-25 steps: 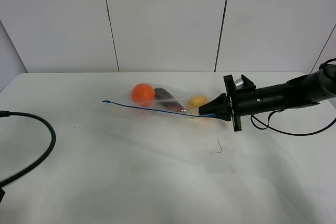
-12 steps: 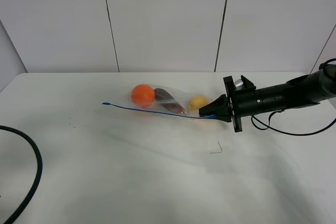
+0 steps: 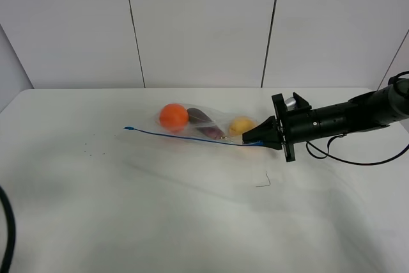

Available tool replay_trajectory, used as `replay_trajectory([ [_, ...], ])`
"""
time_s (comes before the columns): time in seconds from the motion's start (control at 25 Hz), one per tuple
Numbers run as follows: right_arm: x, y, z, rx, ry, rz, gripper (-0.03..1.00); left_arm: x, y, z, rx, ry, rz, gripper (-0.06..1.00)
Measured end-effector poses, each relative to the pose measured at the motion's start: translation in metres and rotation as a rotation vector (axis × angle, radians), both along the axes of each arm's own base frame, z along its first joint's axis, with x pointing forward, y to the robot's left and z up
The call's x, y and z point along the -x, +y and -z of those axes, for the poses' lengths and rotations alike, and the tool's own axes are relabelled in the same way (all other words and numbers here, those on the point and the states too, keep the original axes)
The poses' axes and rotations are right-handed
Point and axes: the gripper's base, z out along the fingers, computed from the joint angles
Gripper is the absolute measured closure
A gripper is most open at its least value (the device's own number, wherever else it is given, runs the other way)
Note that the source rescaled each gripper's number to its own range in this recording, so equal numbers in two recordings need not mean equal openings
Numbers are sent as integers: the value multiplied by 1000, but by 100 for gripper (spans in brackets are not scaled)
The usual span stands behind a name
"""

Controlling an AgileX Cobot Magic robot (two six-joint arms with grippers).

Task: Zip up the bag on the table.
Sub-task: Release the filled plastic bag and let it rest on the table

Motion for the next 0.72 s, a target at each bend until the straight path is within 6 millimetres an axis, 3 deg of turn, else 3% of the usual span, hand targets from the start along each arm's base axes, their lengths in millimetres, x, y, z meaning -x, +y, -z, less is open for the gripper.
replay_trajectory([
  [0.44,1,0,1,8,0,-10,97,49,0,-7,-3,-317,2,-6],
  [0.72,1,0,1,9,0,-12,97,53,-1,-7,-1,-347,3,-6],
])
